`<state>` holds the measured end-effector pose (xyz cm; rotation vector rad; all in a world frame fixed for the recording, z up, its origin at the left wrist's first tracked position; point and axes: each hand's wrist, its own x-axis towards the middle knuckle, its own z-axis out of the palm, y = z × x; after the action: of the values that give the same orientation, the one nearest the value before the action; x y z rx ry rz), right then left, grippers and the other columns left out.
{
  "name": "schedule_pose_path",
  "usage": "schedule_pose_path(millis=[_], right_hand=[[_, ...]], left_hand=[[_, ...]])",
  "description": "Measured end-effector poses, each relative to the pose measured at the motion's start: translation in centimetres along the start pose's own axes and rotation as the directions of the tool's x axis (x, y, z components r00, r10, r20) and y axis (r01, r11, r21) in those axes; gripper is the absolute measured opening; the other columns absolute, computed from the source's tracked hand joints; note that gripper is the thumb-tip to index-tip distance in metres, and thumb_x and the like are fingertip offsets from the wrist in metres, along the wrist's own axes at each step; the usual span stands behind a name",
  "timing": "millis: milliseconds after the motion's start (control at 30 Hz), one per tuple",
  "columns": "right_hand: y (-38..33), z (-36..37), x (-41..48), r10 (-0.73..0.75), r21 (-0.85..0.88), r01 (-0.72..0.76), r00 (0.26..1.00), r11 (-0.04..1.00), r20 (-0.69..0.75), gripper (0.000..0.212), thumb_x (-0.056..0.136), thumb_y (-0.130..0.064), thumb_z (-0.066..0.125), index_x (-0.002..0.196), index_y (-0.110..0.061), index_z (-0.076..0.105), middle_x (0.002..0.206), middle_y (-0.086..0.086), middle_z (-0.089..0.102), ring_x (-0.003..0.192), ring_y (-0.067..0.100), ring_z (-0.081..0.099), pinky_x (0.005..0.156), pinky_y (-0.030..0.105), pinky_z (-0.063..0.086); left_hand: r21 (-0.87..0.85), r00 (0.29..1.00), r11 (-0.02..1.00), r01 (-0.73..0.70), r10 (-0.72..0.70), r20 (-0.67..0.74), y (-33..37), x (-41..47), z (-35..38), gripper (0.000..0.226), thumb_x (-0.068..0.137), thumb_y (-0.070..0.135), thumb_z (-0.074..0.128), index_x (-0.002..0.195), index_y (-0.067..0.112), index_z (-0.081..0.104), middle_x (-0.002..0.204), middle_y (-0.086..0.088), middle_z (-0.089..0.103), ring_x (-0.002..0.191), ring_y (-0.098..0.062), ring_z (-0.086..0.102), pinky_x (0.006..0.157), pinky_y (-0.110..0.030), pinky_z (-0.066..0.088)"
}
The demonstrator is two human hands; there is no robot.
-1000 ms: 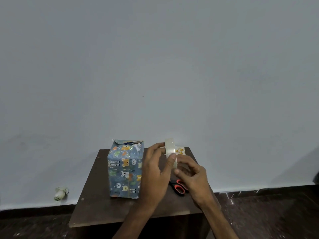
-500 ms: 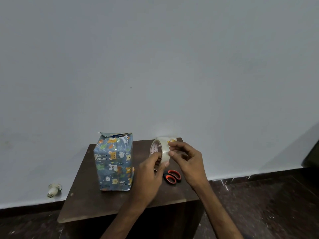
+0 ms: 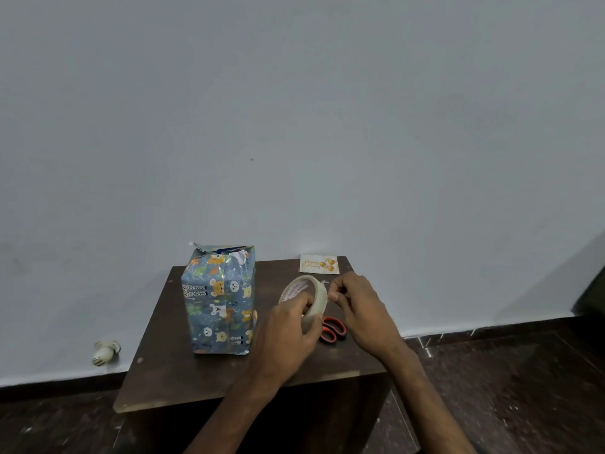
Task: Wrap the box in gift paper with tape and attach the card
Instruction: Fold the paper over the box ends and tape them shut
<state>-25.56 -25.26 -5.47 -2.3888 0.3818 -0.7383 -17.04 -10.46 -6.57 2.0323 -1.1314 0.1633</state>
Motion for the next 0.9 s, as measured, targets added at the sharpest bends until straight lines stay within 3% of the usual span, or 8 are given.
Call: schedule_pose_path(millis=[100,200,267,333,400,533,767,900], right_hand=[[0.1,-0.1,-0.1,0.03,0.006,-0.03,0.998,1.0,0.052,0.023,0.1,-0.016,0.052,0.083,-0.032,0.05,0.089,-0.017,0.057,0.089,0.005,0.05,0.073,0.018,0.043],[0.1,0.3,0.0,0.094,0.11,-0.103,0.992,0.989,0.082,0.021,0.098,-0.011,0.055,0.083,-0.025,0.057,0.084,-0.008,0.062,0.08,0.011,0.055,0.069,0.026,0.049],[0.0,0.5,0.0,0.125,0.187,-0.138,0.989,0.973,0.078,0.016,0.096,-0.012,0.06,0.085,-0.023,0.061,0.082,-0.004,0.064,0.078,0.011,0.058,0.067,0.024,0.05],[0.1,0.3,-0.1,0.124,0.252,-0.142,0.988,0.957,0.087,0.013,0.094,-0.016,0.064,0.092,-0.029,0.063,0.083,-0.004,0.065,0.079,0.008,0.062,0.068,0.02,0.051],[0.2,0.0,-0.1,0.101,0.284,-0.131,0.988,0.95,0.116,0.018,0.094,-0.018,0.066,0.101,-0.035,0.065,0.085,-0.004,0.066,0.083,0.011,0.065,0.073,0.02,0.053],[0.0,-0.1,-0.4,0.032,0.257,-0.08,0.982,0.963,0.187,0.021,0.089,-0.015,0.072,0.101,-0.033,0.073,0.091,-0.01,0.07,0.09,0.008,0.064,0.078,0.017,0.05],[-0.7,0.2,-0.2,-0.052,0.09,0.043,0.994,0.995,0.099,0.014,0.083,-0.012,0.076,0.081,-0.025,0.073,0.082,-0.012,0.065,0.089,0.007,0.053,0.073,0.01,0.04],[-0.7,0.0,-0.3,-0.045,0.128,0.03,0.992,0.991,0.116,0.015,0.085,-0.012,0.074,0.078,-0.025,0.071,0.082,-0.01,0.065,0.085,0.009,0.056,0.073,0.012,0.042]], left_hand=[[0.029,0.997,0.999,0.037,-0.039,0.061,0.2,0.0,0.0,0.014,0.094,0.037,0.058,0.1,0.025,0.058,0.087,0.008,0.065,0.075,-0.01,0.061,0.068,-0.035,0.052],[0.06,0.993,0.995,0.079,-0.084,0.087,0.1,0.0,0.1,0.015,0.093,0.037,0.057,0.1,0.024,0.057,0.086,0.005,0.065,0.075,-0.015,0.062,0.07,-0.04,0.053],[0.044,0.987,0.991,0.125,-0.129,0.099,0.0,0.0,0.1,0.016,0.093,0.035,0.058,0.103,0.023,0.058,0.086,0.005,0.066,0.073,-0.014,0.062,0.065,-0.035,0.052],[-0.002,0.979,0.986,0.167,-0.165,0.122,-0.4,0.0,0.1,0.017,0.094,0.035,0.058,0.104,0.021,0.059,0.086,0.006,0.065,0.074,-0.011,0.061,0.063,-0.029,0.049],[-0.043,0.973,0.981,0.187,-0.18,0.143,-0.9,0.1,0.0,0.017,0.095,0.039,0.059,0.102,0.024,0.059,0.088,0.006,0.066,0.078,-0.01,0.062,0.069,-0.034,0.053],[-0.094,0.971,0.976,0.199,-0.183,0.156,-1.8,-0.1,-0.2,0.024,0.091,0.047,0.065,0.1,0.025,0.057,0.085,0.006,0.064,0.078,-0.008,0.061,0.066,-0.031,0.049],[-0.113,0.981,0.985,0.133,-0.115,0.155,-2.5,-0.3,-0.3,0.031,0.09,0.056,0.064,0.101,0.027,0.061,0.09,0.009,0.066,0.081,-0.004,0.061,0.069,-0.028,0.05],[-0.18,0.984,0.977,0.116,-0.088,0.156,-2.8,-0.3,-0.6,0.035,0.088,0.06,0.063,0.104,0.028,0.065,0.092,0.01,0.068,0.083,-0.004,0.063,0.069,-0.026,0.051]])
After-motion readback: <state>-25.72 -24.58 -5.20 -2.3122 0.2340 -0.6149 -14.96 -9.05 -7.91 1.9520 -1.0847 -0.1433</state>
